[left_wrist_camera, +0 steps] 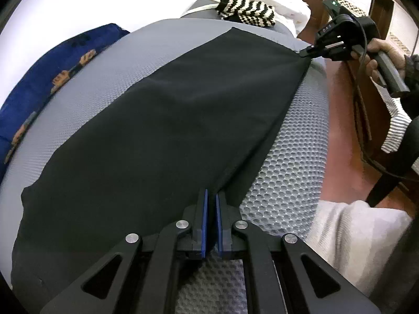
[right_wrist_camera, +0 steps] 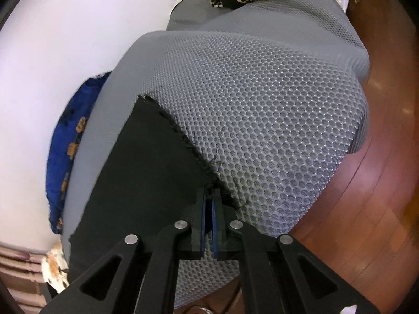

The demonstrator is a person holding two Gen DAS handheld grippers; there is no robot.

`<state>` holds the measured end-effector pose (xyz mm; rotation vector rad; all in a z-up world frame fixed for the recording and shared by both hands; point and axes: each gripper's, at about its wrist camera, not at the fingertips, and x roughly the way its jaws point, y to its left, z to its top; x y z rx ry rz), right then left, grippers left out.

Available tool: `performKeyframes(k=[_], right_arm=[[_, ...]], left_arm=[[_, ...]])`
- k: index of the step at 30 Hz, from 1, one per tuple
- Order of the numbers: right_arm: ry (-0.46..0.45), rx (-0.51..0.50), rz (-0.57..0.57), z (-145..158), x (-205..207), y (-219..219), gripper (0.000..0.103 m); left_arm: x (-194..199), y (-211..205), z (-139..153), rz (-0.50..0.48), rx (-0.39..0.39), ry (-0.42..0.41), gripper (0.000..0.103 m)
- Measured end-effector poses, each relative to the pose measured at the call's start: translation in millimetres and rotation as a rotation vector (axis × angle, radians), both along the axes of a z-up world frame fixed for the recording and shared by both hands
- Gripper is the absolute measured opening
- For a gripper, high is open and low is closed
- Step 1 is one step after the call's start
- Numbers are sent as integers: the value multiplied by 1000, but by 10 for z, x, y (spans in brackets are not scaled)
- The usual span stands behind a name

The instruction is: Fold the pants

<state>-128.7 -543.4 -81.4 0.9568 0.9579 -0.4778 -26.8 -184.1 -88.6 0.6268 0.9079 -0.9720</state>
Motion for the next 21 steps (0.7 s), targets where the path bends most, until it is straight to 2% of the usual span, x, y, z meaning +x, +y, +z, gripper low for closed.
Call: performKeyframes(k=[2,4,6,9,11,14,17,19,21], right_arm=[[27,-14,16,33,53,12,6],[73,-54,41,132,124,52,28],[104,-138,33,273,138,93,43],[106,-264,52,514,222,197,43],[73,-314,119,681,408,365,43],[10,-320,262,789,851,744,43],[-46,-266,429,749,1374,1221,43],[-72,-213,550,676,1727,1558,43],[-94,-139,698,577,2143,1942,43]], left_arm=[[25,-2,5,18,-8,5,13],[106,34,38,60,-18,52,25],[213,137,114,120,-57,107,64],[352,439,324,201,-194,143,65],[498,672,414,284,-235,129,66],[754,1016,422,434,-211,58,67],[961,1360,370,572,-186,28,67],[1022,1542,323,621,-174,13,67],[1018,1629,272,628,-155,12,67]])
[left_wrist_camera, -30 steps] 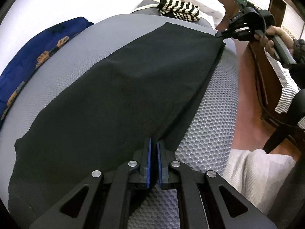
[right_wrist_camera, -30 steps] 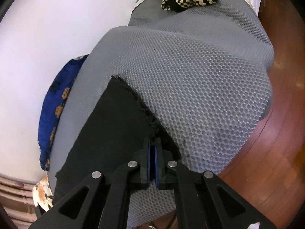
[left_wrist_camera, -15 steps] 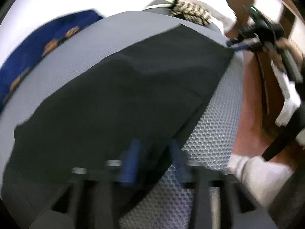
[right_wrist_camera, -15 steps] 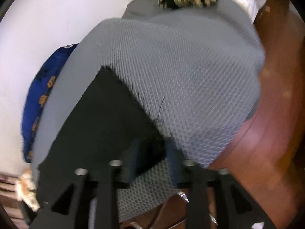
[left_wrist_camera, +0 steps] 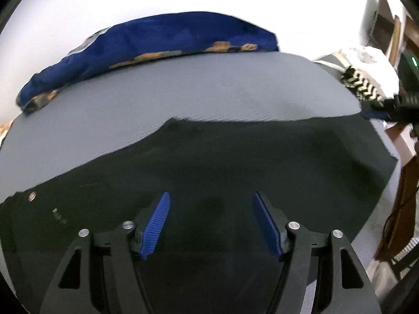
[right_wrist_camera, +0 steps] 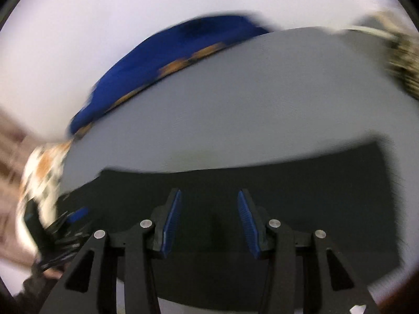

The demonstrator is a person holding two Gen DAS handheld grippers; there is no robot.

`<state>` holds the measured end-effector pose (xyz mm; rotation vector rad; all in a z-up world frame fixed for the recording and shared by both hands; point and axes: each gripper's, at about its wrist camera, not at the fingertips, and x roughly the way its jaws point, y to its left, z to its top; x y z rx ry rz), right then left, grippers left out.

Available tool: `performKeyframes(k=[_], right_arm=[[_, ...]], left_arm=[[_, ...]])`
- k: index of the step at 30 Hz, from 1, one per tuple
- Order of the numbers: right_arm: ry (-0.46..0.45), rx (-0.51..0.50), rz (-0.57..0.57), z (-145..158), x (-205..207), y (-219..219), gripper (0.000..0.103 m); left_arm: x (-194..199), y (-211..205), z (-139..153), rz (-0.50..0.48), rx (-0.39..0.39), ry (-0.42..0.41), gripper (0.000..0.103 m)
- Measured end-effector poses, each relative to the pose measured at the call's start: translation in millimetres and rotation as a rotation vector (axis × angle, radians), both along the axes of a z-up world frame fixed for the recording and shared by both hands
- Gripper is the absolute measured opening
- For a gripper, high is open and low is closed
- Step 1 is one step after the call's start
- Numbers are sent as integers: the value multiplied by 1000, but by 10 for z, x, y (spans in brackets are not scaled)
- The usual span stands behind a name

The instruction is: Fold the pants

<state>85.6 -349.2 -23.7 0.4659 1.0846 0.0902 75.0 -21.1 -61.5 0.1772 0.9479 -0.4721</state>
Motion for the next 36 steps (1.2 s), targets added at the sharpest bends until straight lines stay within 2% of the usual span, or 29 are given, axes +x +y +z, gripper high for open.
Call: performKeyframes(k=[5,7,10,15,18,21,24,27,30,34,36], right_arm=[[63,78,325,-226,885,920,43],[81,104,408,-286,1160,1233,43],[107,157,500,-368,1442,1604,43],[173,149,617,-598,1775,2064,43],[213,164,661,-725,1819,2157,41],[268,246,706,-774,1848,2227,12],[203,197,736,-622,1837,2322,7],[119,122,700,-515,1865,2354,4],[74,21,679,-564,1884,2428,2],[70,22,630,-640,1931,2418,3],[50,-9,575,-596,1950,2353,10]], left_arm=[[-71,187,-205,4,19,53,67],[-174,217,-232,-12,22,28,67],[-256,254,-254,-26,31,17,67],[-317,347,-263,-33,-8,24,67],[-296,381,-250,-28,-32,35,67],[-313,380,-237,-28,-40,32,67],[-341,382,-245,-30,-43,28,67],[-320,418,-266,-25,-60,25,67],[-328,431,-275,-22,-66,22,67],[-344,414,-281,-29,-48,10,67],[-341,398,-279,-33,-38,13,68]])
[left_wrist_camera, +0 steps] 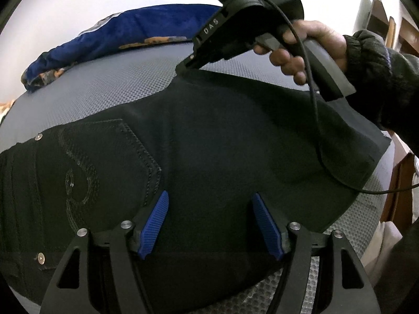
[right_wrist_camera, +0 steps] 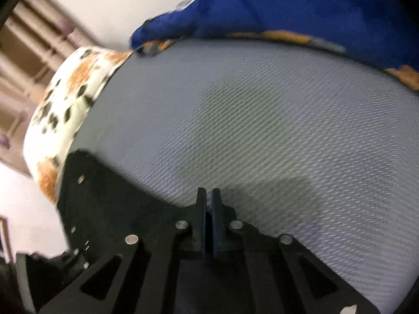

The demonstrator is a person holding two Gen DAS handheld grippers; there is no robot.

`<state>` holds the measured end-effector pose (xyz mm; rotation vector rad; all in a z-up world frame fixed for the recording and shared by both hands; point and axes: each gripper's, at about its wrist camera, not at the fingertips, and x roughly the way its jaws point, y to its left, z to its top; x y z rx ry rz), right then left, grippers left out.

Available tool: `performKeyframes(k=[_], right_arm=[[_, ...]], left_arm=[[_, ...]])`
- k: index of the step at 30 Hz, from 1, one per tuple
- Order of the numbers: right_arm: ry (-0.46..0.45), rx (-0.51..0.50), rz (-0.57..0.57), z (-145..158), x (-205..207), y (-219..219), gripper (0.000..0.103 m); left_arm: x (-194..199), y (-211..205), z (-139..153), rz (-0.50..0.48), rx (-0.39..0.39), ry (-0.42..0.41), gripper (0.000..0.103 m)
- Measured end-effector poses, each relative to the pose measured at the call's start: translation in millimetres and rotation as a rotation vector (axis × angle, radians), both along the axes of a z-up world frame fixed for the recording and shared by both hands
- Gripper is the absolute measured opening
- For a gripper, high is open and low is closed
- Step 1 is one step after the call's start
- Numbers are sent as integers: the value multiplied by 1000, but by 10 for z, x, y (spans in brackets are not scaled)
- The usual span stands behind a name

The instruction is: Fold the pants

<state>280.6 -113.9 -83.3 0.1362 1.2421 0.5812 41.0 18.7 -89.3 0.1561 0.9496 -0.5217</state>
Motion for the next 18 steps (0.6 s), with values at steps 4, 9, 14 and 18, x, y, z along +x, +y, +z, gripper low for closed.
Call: performKeyframes(k=[4,9,14,18], right_arm=[[-19,77,-103,219,-94,-325,10],[-51,63,-155,455,-563,-669,12],[-54,14,-232,385,-1055,-902,12],[-51,12,-292,290,-1281,-1039,12]], left_arm=[[135,53,159,24,-57,37,68],[441,-26,471,40,-84,-56,68],[955,-355,365,7,-74,-16,68],[1207,-564,180,6,-35,-1,68]])
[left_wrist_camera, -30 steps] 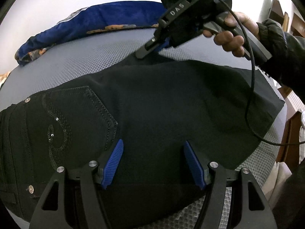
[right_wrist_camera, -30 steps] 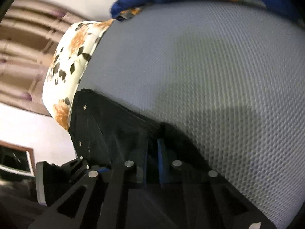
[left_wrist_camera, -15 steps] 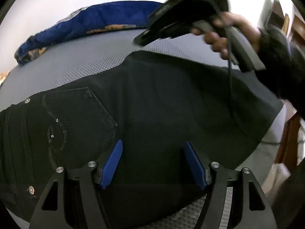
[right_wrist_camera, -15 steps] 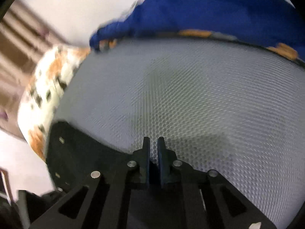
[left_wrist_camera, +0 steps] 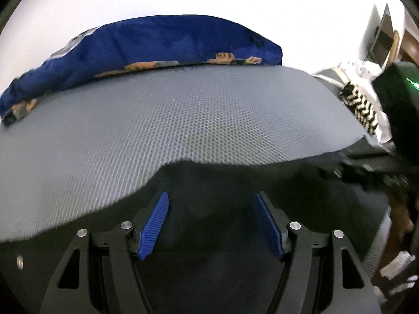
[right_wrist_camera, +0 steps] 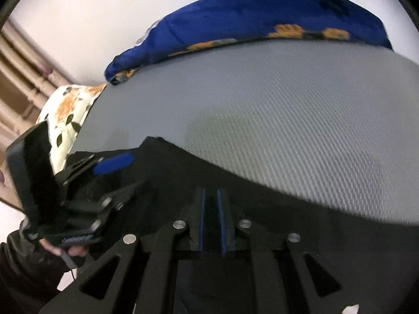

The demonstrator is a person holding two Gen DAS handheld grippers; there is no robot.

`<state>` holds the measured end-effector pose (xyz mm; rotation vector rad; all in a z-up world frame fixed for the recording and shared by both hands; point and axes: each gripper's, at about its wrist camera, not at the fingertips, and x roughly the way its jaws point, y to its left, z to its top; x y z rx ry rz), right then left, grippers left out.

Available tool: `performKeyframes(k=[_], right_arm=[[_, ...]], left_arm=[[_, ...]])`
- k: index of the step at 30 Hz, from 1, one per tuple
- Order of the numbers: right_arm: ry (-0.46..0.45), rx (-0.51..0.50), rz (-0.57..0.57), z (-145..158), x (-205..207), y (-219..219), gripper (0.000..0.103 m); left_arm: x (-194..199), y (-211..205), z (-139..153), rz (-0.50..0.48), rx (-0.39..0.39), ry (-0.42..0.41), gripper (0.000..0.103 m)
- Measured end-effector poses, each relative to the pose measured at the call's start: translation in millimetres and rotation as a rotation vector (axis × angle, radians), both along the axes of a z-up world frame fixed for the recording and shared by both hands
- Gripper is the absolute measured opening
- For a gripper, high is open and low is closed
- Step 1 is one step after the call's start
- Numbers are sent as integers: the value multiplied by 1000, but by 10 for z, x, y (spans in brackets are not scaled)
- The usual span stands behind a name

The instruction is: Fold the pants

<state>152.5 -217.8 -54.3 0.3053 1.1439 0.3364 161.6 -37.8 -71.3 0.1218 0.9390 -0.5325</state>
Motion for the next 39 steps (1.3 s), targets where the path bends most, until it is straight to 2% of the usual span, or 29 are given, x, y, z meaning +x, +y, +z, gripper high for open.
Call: performKeyframes(k=[4,6,7,10,14,17,20,22,26,28,30,32,35,38,39], right_arm=[[12,2,-12,-161,-36,11,14],[8,-54,-52,-246,-50,-83,10],[-4,-51,-78,-273,-73,-201,5],[-7,-34,-166,-287,-162,-556,4],[-5,-76,-314,-257,-381,-1190,4],[7,-88,-416,-234,-563,-1620,4],[15,-110,-500,-158,-722,-1878,16],[10,-120,-496,-102,-802,-1912,20],[28,-129,-426,-43,-1007,-1807,24],[31,-78,-393,-18,-1087,-1721,24],[17,-49,-358,28,-1113,-1584,26],[-10,-79,-292,50,-1018,-1305,28],[-6,-56,-198,-23,-898,-967,28],[33,-129,-132,-171,-890,-773,29],[39,-152,-119,-201,-924,-757,28]], left_arm=[[168,33,-174,72,44,17,67],[197,77,-200,87,51,3,67],[201,90,-203,86,43,6,67],[189,73,-221,77,59,-12,68],[194,82,-223,78,57,-14,68],[159,87,-163,84,95,-23,68],[-53,181,18,79,88,-68,68],[-224,280,92,78,109,-85,68],[-468,569,108,104,143,-52,68],[-598,693,102,114,169,-47,68],[-724,804,54,119,192,-21,68],[-810,871,-33,125,220,4,68],[-966,942,-101,115,256,-10,68],[-1094,1026,-107,92,254,-30,69],[-1112,1058,-103,96,251,-24,72]])
